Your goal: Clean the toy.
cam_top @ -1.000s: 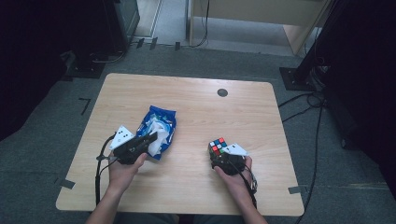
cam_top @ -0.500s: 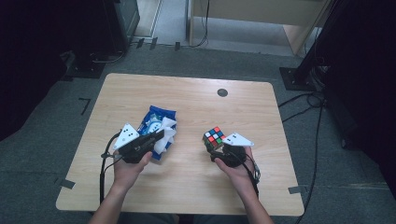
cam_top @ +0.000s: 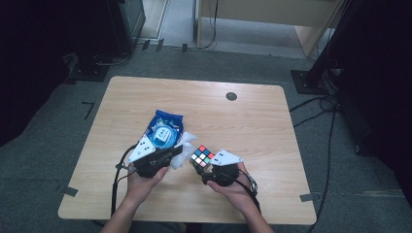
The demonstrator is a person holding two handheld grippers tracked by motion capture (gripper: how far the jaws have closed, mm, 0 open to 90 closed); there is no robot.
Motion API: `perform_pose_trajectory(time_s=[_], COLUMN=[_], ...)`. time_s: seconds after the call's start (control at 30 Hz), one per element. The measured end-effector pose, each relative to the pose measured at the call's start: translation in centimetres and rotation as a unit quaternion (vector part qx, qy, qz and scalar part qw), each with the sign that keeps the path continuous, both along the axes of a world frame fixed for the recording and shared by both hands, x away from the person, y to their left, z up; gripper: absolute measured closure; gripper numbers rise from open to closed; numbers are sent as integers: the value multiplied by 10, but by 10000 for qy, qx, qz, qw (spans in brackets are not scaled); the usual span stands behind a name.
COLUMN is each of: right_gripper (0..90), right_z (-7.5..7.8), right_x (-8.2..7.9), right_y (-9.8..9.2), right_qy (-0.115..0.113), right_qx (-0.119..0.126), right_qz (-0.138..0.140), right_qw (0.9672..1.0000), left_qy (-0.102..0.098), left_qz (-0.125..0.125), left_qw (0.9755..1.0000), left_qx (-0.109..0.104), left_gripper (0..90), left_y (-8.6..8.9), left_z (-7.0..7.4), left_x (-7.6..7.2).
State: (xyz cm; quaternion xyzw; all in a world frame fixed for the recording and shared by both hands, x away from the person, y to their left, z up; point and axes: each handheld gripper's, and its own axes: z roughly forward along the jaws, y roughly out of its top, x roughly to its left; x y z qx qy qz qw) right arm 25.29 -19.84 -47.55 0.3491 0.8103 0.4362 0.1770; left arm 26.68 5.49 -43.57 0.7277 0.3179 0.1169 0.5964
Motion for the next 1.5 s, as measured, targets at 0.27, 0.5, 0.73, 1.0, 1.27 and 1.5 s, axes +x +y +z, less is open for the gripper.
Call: perform_pose_trajectory(time_s=[0.27, 0.5, 0.73, 1.0, 1.27, 1.5], right_gripper=[348, 348, 348, 348, 348, 348], right_z=[1, 3, 4, 4, 6, 5], right_x=[-3, -10, -14, -15, -14, -16], right_y=[5, 16, 20, 21, 19, 20], right_qy=[63, -121, -193, -250, -251, -267], right_qx=[205, 11, -70, -159, -130, -191], right_qz=[95, 355, 384, 348, 315, 327], right_qw=[9997, 9993, 9991, 9990, 9991, 9989], left_qy=[-98, -111, -227, -136, -81, -233], left_qz=[-373, -635, -522, 97, 51, -387], left_qw=[9986, 9961, 9952, 9963, 9973, 9953], left_qx=[371, 598, 796, 848, 722, 859], left_gripper=[865, 860, 856, 857, 858, 854], left_y=[-27, -45, -47, -28, -31, -54], left_z=[-2, -5, -7, -10, -7, -6], left_x=[-12, -20, -20, -7, -12, -26])
